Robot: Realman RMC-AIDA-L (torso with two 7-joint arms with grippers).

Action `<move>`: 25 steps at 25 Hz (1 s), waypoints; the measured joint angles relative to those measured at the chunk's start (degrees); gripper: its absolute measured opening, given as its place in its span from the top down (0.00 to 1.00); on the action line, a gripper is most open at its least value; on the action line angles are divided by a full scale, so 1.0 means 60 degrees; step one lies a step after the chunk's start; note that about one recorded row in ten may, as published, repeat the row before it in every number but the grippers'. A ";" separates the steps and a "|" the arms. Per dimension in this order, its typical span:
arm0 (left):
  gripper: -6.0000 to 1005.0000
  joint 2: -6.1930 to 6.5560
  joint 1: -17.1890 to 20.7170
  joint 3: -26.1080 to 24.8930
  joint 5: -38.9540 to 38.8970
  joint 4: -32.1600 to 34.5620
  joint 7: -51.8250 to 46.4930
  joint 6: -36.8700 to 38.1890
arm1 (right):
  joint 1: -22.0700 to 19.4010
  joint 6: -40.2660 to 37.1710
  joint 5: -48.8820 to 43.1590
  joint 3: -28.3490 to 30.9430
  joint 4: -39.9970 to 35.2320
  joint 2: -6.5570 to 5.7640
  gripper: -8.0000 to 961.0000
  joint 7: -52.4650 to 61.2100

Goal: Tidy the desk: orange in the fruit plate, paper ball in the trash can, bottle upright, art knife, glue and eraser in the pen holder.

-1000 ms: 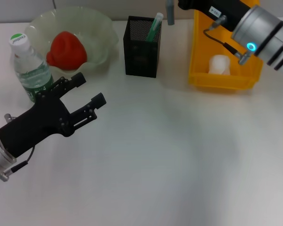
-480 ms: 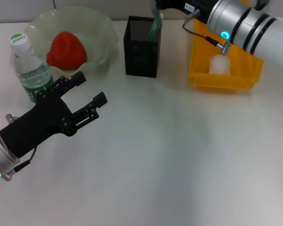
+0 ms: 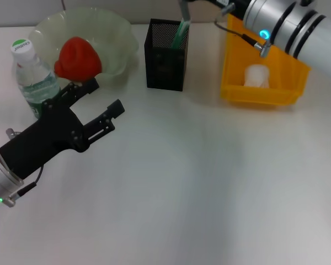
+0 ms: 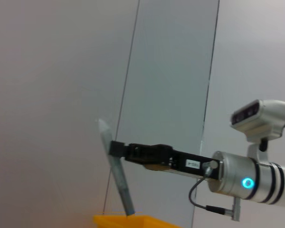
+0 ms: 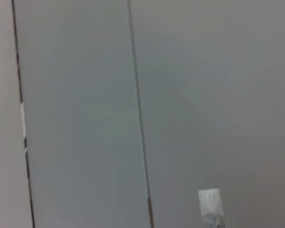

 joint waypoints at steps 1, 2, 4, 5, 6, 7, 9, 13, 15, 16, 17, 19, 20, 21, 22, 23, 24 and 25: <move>0.22 0.0003 0.0000 0.0000 -0.0059 0.0000 0.0000 0.0002 | -0.0046 -0.0103 0.0158 0.0001 -0.0001 0.0000 0.85 0.0000; 0.22 0.0003 0.0000 0.0000 -0.0059 0.0000 0.0000 0.0002 | -0.0093 -0.0206 0.0274 -0.0003 -0.0005 -0.0001 0.85 0.0001; 0.22 0.0013 0.0010 0.0000 -0.0179 0.0003 -0.0001 -0.0005 | -0.0135 -0.0319 0.0380 -0.0007 -0.0013 -0.0001 0.85 0.0061; 0.22 0.0016 0.0013 0.0000 -0.0218 0.0008 -0.0002 -0.0014 | -0.0137 -0.0334 0.0397 -0.0010 -0.0013 -0.0001 0.85 0.0119; 0.22 0.0019 0.0018 0.0000 -0.0261 0.0024 -0.0003 -0.0041 | -0.0115 -0.0306 0.0401 -0.0048 0.0020 -0.0001 0.85 0.0263; 0.22 0.0019 0.0018 0.0000 -0.0261 0.0024 -0.0003 -0.0041 | -0.0115 -0.0306 0.0401 -0.0048 0.0020 -0.0001 0.85 0.0263; 0.22 0.0045 0.0062 -0.0001 -0.0389 0.0103 -0.0006 -0.0266 | -0.0069 -0.0219 0.0400 -0.0113 0.0079 -0.0001 0.85 0.0439; 0.22 0.0075 0.0129 0.0008 -0.0430 0.0234 0.0019 -0.0956 | -0.0031 0.0041 0.0376 -0.0370 0.0118 -0.0001 0.85 0.0758; 0.22 0.0076 0.0191 0.0046 -0.0412 0.0264 0.0213 -0.1216 | -0.0031 0.0230 0.0385 -0.0512 0.0121 0.0000 0.85 0.0779; 0.22 0.0076 0.0191 0.0046 -0.0412 0.0264 0.0213 -0.1216 | -0.0031 0.0302 0.0387 -0.0533 0.0122 0.0000 0.85 0.0779; 0.22 0.0076 0.0243 0.0078 -0.0393 0.0267 0.0461 -0.1298 | -0.0031 0.0364 0.0387 -0.0534 0.0123 0.0000 0.85 0.0778; 0.22 0.0073 0.0298 0.0109 -0.0367 0.0265 0.0722 -0.1326 | -0.0031 0.0392 0.0384 -0.0560 0.0131 -0.0001 0.85 0.0778; 0.22 0.0069 0.0324 0.0148 -0.0359 0.0251 0.0843 -0.1338 | -0.0033 0.0391 0.0381 -0.0594 0.0130 0.0000 0.85 0.0778; 0.22 0.0069 0.0324 0.0148 -0.0359 0.0251 0.0843 -0.1338 | -0.0039 0.0385 0.0381 -0.0622 0.0120 -0.0001 0.85 0.0777; 0.22 0.0068 0.0346 0.0240 -0.0357 0.0235 0.0980 -0.1386 | -0.0045 0.0370 0.0381 -0.0642 0.0110 0.0000 0.85 0.0777; 0.22 0.0067 0.0354 0.0279 -0.0354 0.0229 0.1029 -0.1434 | -0.0048 0.0368 0.0381 -0.0645 0.0107 -0.0001 0.85 0.0777; 0.22 0.0067 0.0355 0.0293 -0.0355 0.0227 0.1047 -0.1453 | -0.0050 0.0366 0.0381 -0.0649 0.0105 0.0000 0.85 0.0777; 0.22 0.0066 0.0359 0.0328 -0.0353 0.0223 0.1084 -0.1506 | -0.0046 0.0366 0.0377 -0.0649 0.0109 0.0000 0.85 0.0766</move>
